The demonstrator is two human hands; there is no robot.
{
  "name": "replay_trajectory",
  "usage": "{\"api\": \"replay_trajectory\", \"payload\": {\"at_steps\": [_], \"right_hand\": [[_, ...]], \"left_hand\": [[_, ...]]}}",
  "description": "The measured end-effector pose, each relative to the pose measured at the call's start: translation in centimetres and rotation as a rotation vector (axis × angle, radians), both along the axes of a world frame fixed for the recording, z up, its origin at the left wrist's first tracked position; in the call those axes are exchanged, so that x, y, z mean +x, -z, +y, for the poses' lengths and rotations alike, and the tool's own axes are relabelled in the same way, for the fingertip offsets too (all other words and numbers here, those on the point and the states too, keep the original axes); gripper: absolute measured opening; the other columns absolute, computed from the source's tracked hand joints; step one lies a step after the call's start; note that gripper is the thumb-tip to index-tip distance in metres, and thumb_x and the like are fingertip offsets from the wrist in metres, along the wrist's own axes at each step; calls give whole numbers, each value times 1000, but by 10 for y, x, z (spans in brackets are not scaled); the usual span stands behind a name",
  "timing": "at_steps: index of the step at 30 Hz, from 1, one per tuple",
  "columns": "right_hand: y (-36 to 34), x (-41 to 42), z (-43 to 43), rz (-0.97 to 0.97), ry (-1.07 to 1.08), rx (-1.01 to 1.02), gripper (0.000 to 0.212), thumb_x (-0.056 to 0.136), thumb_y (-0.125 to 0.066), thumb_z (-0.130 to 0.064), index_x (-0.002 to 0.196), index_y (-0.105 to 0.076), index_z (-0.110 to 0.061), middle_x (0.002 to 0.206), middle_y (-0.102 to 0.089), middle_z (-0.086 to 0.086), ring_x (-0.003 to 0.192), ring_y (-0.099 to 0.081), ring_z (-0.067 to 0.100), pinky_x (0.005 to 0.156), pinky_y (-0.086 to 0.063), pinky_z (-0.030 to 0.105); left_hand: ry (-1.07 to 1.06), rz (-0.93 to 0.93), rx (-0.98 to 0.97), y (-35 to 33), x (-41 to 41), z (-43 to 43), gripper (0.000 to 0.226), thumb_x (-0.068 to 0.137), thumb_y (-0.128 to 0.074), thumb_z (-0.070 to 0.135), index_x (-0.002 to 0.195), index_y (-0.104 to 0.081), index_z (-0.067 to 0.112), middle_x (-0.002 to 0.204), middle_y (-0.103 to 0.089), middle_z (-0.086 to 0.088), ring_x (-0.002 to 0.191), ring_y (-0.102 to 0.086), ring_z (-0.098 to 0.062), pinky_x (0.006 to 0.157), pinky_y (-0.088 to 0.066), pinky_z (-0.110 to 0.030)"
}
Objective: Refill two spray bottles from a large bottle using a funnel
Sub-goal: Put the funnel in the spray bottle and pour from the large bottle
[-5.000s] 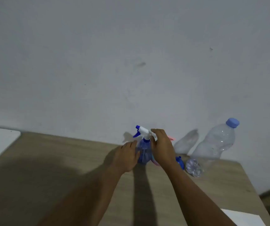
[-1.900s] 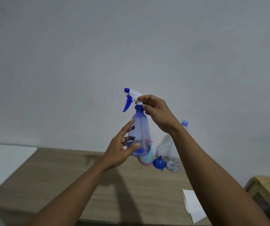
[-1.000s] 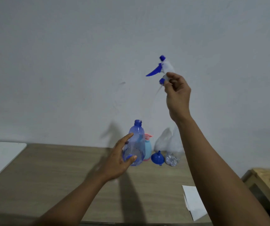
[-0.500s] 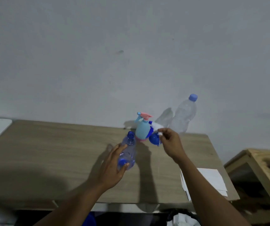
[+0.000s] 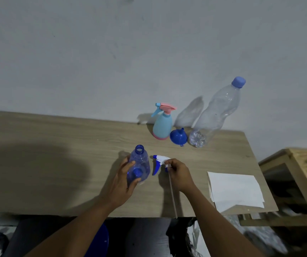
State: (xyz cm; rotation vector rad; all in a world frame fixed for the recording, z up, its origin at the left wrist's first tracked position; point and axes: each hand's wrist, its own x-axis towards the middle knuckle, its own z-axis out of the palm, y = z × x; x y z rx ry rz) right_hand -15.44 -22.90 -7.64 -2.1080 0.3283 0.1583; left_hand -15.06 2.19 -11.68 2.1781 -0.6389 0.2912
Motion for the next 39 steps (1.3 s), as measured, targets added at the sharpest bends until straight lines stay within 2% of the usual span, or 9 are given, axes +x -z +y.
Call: {"api": "replay_trajectory", "payload": {"at_steps": [6,12,14,16,27,30,33,35,39], "right_hand": [[6,-5,5,-77,87,-60,15,93,-62,-5,90,-65,-19,86,-68,-6,79,-62,1,68,-43,4],[4,-2,-12,-158,237,-96,10,92,-63,-21,84,-59,-17,79,-65,0,75,-61,14,65,-47,26],[9,11,-28,-156,293,-152,6,96,-59,-16,97,-64,-14,92,-68,2,84,-63,18,73,-45,27],[14,28,-43,-131,296,-216,21,98,-53,-11,116,-65,-9,105,-66,2,97,-61,18,84,-44,28],[25,82,-61,-31,72,-470,15,95,-47,-11,91,-61,-11,82,-56,-7,82,-60,22,59,-36,22],[20,77,-62,-38,-61,-567,16,94,-49,-4,100,-64,-5,102,-60,8,94,-59,28,71,-41,27],[11,65,-59,-42,-58,-517,22,98,-45,-6,113,-61,-10,118,-52,7,107,-51,25,82,-40,29],[1,55,-52,-162,-24,-432,14,98,-47,-8,101,-59,-15,109,-50,1,100,-47,19,78,-36,25],[-33,41,-32,-331,14,-284,12,100,-50,-8,92,-55,-15,99,-56,3,91,-51,19,76,-38,25]], "left_hand": [[59,-41,32,19,8,8,74,90,-68,32,148,-25,18,158,-26,-12,142,-38,-25,101,-52,-43],[43,-31,44,37,13,4,77,91,-64,38,153,-21,25,155,-30,-17,139,-43,-30,95,-56,-48],[28,-40,69,44,15,4,78,92,-62,40,154,-18,26,155,-30,-20,138,-43,-34,92,-57,-50],[35,-75,87,44,14,3,82,92,-60,40,157,-10,30,154,-30,-21,137,-44,-38,89,-58,-51],[6,3,128,37,16,3,77,94,-57,45,156,-13,32,156,-32,-17,138,-44,-29,91,-58,-45],[3,33,142,38,17,3,75,95,-56,45,156,-12,34,157,-31,-16,139,-44,-27,93,-57,-45],[-17,36,160,33,15,1,67,100,-45,51,156,-12,32,156,-32,-19,139,-45,-32,94,-56,-49],[-39,15,193,32,14,-1,63,102,-33,56,155,-13,29,154,-36,-22,136,-48,-37,95,-55,-52],[-20,-30,167,35,14,3,73,100,-47,48,158,-6,32,157,-34,-16,137,-47,-30,86,-60,-48]]}}
